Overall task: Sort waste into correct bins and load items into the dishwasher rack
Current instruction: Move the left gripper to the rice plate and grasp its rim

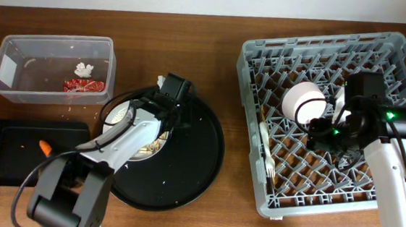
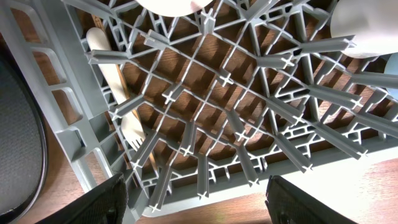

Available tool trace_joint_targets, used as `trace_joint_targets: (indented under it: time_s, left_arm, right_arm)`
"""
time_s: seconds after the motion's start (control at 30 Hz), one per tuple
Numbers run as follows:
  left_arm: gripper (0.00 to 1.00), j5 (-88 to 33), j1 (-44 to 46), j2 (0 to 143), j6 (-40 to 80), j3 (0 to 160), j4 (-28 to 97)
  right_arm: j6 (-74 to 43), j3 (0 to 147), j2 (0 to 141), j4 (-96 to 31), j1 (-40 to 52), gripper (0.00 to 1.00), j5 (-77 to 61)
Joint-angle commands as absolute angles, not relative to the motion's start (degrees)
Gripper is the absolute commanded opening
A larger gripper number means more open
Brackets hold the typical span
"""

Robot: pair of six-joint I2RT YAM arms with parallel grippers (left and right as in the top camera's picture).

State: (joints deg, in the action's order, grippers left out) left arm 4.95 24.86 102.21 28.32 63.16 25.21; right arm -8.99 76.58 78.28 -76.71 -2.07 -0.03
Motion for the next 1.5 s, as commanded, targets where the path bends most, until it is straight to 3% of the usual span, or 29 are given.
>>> trace_joint_targets:
  time_s: [0.0,0.57,0.8,0.97,1.47]
  left_arm:
    - [0.60,5.63,24.99,104.90,29.32,62.92,25.10]
    - [0.59,5.32,26.02,108.84,29.32,62.92,26.17]
    - [0.17,5.39,26.15,109.06,29.30,62.92,26.98]
    - [0.02,6.09,26.13,109.06,29.28,62.92,29.65]
    - [0.00,10.41,26.11,103.35,27.35,63.92,39.64]
  right_arm:
    - [-9.02,76.27,78.52,-76.71,-2.33,0.75,-0.45]
    - [-9.02,76.27,78.52,-76.55,-2.33,0.75,-0.45]
    - [-9.02,76.27,78.52,-76.51,-2.33,0.75,-0.45]
    - [-9.02,76.27,78.52,-76.51,-2.33,0.75,-0.45]
    - [-8.99,76.27,78.52,-76.51,-2.33,0.75,-0.45]
